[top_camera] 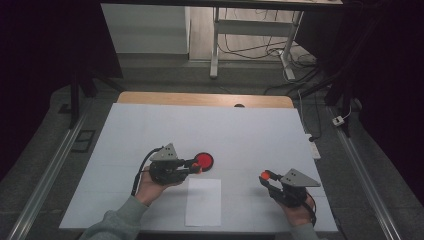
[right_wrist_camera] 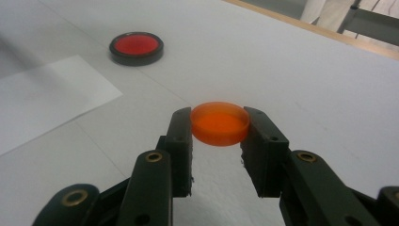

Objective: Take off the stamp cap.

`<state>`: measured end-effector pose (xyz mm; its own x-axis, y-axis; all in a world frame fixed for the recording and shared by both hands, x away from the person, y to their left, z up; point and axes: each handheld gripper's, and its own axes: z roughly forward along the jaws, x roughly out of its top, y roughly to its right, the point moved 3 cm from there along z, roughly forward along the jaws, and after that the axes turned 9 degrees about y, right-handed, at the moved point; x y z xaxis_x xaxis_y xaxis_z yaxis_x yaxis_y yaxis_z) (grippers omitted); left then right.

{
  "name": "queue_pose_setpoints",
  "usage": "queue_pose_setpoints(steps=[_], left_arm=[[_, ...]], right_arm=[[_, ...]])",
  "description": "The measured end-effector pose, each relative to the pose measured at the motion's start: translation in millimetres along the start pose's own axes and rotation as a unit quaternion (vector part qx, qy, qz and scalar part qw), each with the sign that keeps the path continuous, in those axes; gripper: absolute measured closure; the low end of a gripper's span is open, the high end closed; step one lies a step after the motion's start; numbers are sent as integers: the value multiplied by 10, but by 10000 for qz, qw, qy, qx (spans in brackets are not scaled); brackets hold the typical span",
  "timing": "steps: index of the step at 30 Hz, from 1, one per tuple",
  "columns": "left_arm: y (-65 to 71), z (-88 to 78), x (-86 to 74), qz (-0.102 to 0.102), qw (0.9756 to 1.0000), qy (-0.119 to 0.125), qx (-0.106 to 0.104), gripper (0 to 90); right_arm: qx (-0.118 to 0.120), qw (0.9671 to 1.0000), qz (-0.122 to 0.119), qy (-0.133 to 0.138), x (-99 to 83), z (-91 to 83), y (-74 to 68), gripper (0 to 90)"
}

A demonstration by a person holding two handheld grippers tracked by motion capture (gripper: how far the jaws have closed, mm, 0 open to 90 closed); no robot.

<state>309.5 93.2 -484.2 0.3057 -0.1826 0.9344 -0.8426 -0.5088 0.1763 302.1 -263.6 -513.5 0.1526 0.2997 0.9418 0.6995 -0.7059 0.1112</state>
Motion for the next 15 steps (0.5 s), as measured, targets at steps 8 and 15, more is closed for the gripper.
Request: queue_pose_setpoints(steps=[8,15], left_arm=[[-31,-22,1,-35,10000,2,41,726],[-49,-31,9,-46,10000,30,77,726]], right_arm=[[-94,9999,91,-45,-51,-53,84,642],[-69,9999,61,-40,-46,-43,77,642]])
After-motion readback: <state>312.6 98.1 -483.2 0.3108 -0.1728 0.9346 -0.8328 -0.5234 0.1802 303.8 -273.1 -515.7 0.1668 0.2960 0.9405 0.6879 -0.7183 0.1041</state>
